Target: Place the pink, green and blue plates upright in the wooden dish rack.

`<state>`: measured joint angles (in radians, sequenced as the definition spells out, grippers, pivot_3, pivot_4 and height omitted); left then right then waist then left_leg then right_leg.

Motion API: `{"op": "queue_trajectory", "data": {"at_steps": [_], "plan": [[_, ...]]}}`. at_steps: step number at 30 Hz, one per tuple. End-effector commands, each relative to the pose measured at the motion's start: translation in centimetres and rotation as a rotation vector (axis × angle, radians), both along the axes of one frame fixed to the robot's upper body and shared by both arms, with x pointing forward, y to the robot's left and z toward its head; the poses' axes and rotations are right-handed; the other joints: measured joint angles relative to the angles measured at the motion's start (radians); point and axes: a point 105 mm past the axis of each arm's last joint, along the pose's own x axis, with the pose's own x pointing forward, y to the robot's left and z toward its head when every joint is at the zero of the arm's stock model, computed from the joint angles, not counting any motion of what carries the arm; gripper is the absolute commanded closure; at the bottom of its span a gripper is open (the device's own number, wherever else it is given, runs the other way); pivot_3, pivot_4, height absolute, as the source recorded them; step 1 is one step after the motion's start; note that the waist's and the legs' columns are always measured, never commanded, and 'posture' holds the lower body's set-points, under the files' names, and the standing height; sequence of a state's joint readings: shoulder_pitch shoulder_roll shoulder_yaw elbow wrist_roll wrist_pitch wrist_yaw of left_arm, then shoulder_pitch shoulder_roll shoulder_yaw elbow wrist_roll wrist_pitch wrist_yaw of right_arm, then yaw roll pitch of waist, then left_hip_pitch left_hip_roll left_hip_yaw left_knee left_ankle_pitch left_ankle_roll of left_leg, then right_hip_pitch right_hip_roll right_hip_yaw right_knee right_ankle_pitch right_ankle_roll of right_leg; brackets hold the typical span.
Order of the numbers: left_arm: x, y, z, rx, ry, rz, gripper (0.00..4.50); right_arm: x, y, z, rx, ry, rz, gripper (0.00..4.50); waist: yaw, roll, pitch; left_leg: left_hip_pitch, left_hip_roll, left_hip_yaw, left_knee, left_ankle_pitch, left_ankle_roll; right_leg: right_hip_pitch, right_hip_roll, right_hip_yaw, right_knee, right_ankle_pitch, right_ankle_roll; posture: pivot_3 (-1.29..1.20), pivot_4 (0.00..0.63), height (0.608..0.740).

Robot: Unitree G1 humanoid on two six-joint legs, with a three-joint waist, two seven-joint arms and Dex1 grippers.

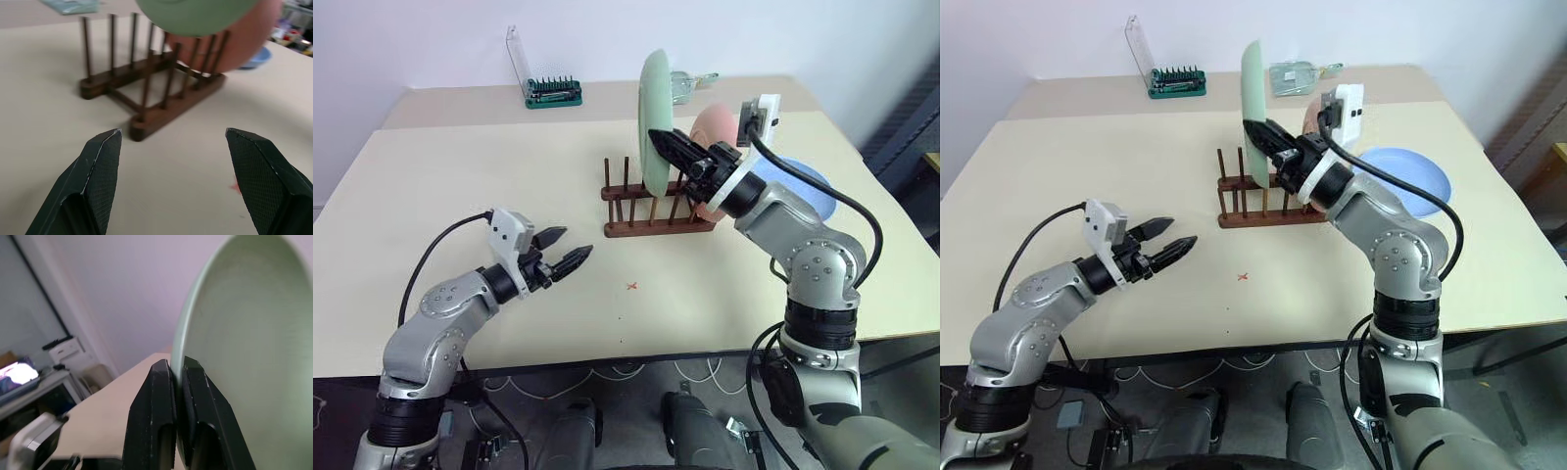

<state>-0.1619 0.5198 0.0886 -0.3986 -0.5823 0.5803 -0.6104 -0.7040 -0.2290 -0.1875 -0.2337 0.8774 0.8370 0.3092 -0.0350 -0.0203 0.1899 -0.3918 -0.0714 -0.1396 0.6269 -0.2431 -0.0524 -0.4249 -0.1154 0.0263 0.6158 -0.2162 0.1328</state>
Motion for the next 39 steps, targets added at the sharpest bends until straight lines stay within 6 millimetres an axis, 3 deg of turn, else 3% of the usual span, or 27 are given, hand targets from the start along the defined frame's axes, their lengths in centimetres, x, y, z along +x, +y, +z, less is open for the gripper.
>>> {"op": "queue_trajectory", "data": {"at_steps": [1, 7, 16, 19, 24, 30, 36, 37, 39], "plan": [[-0.7, -0.8, 0.9, 0.007, -0.041, -0.048, 1.04, -0.1, -0.5, 1.2, 0.019, -0.029, -0.003, 4.5, -0.001, 0.0, 0.0, 0.0, 0.0, 0.0, 0.0, 0.0, 0.0, 0.0, 0.0, 0.0, 0.0, 0.0, 0.0, 0.0, 0.15, 0.74], [-0.6, -0.7, 0.7, 0.012, -0.04, -0.036, 1.04, 1.0, -1.4, 1.2, 0.068, 0.042, -0.016, 4.5, -0.002, 0.0, 0.0, 0.0, 0.0, 0.0, 0.0, 0.0, 0.0, 0.0, 0.0, 0.0, 0.0, 0.0, 0.0, 0.0, 0.15, 0.74], [-0.6, -1.1, 0.5, 0.014, -0.04, -0.041, 1.04, 2.4, -1.4, -1.5, 0.015, 0.211, -0.051, 4.5, -0.003, 0.001, 0.0, 0.0, 0.0, 0.0, 0.0, 0.0, 0.0, 0.0, 0.0, 0.0, 0.0, 0.0, 0.0, 0.0, 0.15, 0.74], [-0.6, -1.1, 0.5, 0.017, -0.039, -0.042, 0.98, 2.3, -1.4, -1.3, 0.011, 0.205, -0.053, 3.54, -0.003, 0.001, 0.0, 0.0, 0.0, 0.0, 0.0, 0.0, 0.0, 0.0, 0.0, 0.0, 0.0, 0.0, 0.0, 0.0, 0.15, 0.74], [-0.6, -1.2, 0.4, 0.017, -0.038, -0.047, 0.98, 1.9, -1.2, -0.3, -0.054, 0.131, -0.073, 1.1, -0.003, 0.001, 0.0, 0.0, 0.0, 0.0, 0.0, 0.0, 0.0, 0.0, 0.0, 0.0, 0.0, 0.0, 0.0, 0.0, 0.15, 0.74], [-0.6, -1.4, 0.3, 0.015, -0.036, -0.051, 0.98, 0.3, -1.5, 2.4, -0.245, -0.119, -0.094, 1.1, -0.002, 0.002, 0.001, 0.0, 0.0, 0.0, 0.0, 0.0, 0.001, 0.0, 0.0, 0.0, 0.0, 0.0, 0.0, 0.0, 0.15, 0.74], [-0.6, -1.8, 0.2, 0.01, -0.033, -0.062, 0.98, -3.5, -2.4, 4.8, -0.448, -0.495, -0.061, 1.1, 0.002, 0.001, 0.0, 0.0, 0.0, 0.001, 0.0, -0.001, 0.002, 0.001, 0.0, 0.0, -0.001, 0.0, 0.001, 0.0, 0.15, 0.74], [-0.7, -2.0, 0.2, 0.006, -0.032, -0.068, 0.98, -3.9, -3.2, 4.9, -0.462, -0.519, -0.06, 1.1, 0.002, 0.001, 0.0, 0.0, 0.0, 0.001, 0.001, -0.001, 0.002, 0.001, 0.0, 0.0, -0.001, 0.0, 0.001, 0.0, 0.15, 0.74], [-1.0, -2.8, 0.0, 0.002, -0.023, -0.103, 0.98, -4.1, -7.3, 4.9, -0.488, -0.472, -0.106, 1.1, 0.012, 0.001, 0.001, 0.0, 0.0, 0.001, 0.001, -0.001, 0.002, 0.002, 0.0, 0.0, -0.002, 0.0, 0.001, 0.0, 0.15, 0.74]]}}
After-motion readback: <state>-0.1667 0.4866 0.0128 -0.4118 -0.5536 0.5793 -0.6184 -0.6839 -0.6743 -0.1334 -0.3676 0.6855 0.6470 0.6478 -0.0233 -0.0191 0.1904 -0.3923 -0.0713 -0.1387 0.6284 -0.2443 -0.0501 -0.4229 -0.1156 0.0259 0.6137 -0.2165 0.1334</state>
